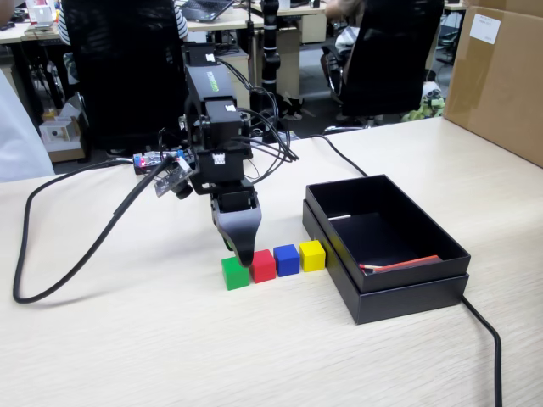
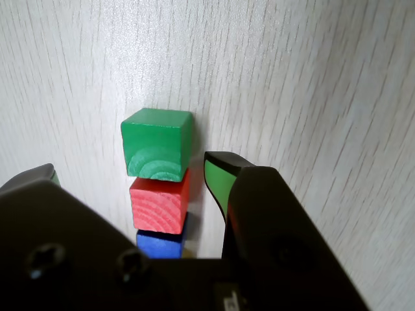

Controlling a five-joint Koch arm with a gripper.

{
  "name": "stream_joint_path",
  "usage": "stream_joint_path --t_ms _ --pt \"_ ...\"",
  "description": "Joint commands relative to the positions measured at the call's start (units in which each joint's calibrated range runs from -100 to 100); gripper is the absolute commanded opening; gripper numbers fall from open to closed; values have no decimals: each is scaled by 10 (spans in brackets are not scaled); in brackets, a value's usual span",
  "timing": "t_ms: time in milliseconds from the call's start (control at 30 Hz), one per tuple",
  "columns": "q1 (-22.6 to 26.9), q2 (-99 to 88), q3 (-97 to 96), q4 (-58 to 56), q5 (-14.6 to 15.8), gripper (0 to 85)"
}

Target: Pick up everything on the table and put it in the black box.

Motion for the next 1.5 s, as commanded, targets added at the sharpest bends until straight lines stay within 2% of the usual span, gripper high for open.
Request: stream_joint_path --t_ms 0,100,233,333,467,600,733,867,1067,1167,1200,1467 --pt "-4 4 53 -5 4 448" --pt "-6 41 65 -5 3 444" --pt "-7 64 73 -5 2 360" --pt "-7 78 78 -5 2 331" --pt "-13 104 111 -5 2 124" --pt "-16 108 121 -5 2 36" --pt "-21 57 114 -5 2 36" --pt "-13 -105 127 -13 1 36" --pt "64 -222 142 -16 16 37" --pt "116 -210 173 -18 32 37" --pt "160 -138 226 -18 45 37" --pt "195 39 289 -29 62 39"
